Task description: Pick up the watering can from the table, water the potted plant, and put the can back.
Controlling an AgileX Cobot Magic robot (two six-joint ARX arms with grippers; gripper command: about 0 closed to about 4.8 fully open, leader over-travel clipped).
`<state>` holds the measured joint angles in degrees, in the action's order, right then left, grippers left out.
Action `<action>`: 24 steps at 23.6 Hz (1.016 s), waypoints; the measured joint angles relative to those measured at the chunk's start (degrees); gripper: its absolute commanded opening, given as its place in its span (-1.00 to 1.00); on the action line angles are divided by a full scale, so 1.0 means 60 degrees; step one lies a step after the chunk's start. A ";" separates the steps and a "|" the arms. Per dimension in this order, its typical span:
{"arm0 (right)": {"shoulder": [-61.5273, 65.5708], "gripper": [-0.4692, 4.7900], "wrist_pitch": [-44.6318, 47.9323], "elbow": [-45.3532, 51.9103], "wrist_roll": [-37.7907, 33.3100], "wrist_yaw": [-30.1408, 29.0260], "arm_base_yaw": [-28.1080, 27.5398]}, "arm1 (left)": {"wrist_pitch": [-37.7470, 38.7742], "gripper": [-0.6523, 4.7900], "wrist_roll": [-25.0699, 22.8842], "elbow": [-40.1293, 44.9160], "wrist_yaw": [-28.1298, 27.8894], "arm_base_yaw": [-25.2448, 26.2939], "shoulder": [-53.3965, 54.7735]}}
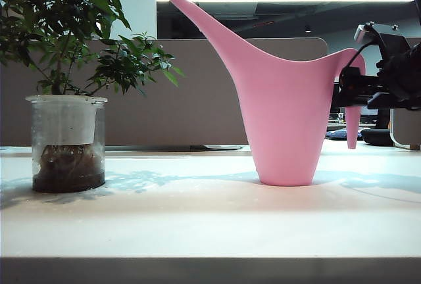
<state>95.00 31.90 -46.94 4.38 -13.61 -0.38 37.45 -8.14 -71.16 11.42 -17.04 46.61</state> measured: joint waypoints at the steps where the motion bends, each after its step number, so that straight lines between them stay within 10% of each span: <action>1: 0.0000 0.32 0.0073 0.0000 0.0004 0.0000 0.0000 | 0.0033 -0.78 -0.0004 0.0000 0.0000 0.0000 -0.0004; 24: 0.0280 -0.39 0.0685 0.0000 -0.0004 -0.0328 0.0033 | 0.1344 -0.78 0.0000 0.0000 0.0000 0.0000 -0.0131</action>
<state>96.68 36.01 -46.94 4.36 -15.57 -0.19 45.52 -8.14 -71.16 11.42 -17.04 45.82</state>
